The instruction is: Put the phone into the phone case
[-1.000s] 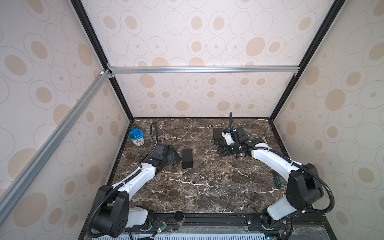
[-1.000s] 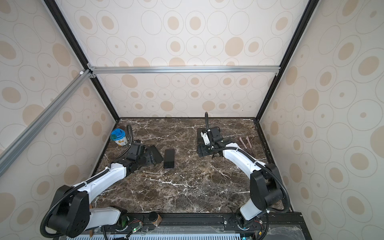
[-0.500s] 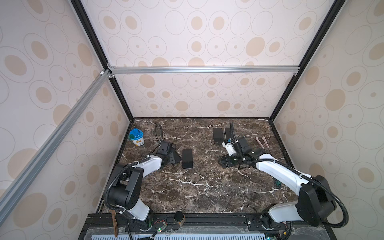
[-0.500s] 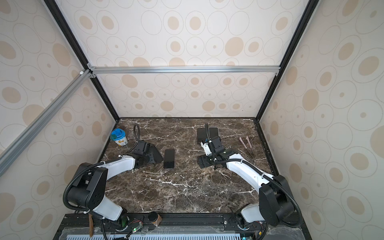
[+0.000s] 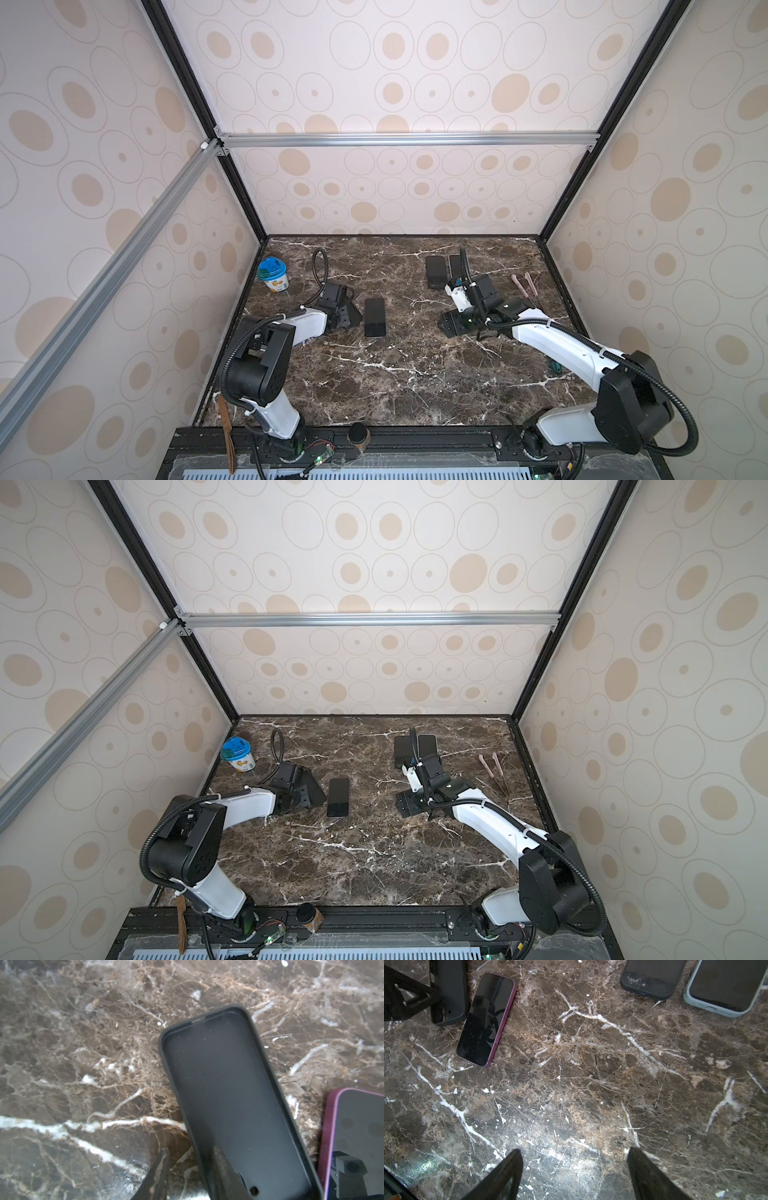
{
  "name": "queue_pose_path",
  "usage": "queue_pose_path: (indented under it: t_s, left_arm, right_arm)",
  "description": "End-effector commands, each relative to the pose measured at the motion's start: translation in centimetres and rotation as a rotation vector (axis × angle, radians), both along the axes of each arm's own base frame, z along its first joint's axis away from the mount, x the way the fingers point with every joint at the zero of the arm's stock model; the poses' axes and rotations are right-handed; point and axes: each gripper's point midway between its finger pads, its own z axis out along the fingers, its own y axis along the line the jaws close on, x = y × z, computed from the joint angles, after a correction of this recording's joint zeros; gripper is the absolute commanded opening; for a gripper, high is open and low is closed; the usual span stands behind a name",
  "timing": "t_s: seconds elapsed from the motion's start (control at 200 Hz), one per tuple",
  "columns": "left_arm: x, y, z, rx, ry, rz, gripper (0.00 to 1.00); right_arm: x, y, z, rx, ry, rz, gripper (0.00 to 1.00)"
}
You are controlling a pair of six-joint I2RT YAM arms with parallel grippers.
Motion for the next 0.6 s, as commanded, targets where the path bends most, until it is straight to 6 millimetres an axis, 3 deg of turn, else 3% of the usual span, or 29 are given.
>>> queue_pose_path:
  t_s: [0.0,0.205,0.595]
  left_arm:
    - [0.8,0.2,0.3,0.004,-0.008,0.002,0.3]
    - [0.7,0.2,0.6,0.009,-0.011,-0.004,0.15]
    - [1.6,-0.6,2.3,0.004,-0.023,-0.066,0.0]
  right_arm:
    - [-0.6,-0.3,-0.2,-0.018,0.007,0.001,0.82]
    - [-0.6,-0.3,-0.2,-0.029,0.007,0.004,0.82]
    - [-1.1,-0.5,-0.1,-0.027,-0.006,0.002,0.82]
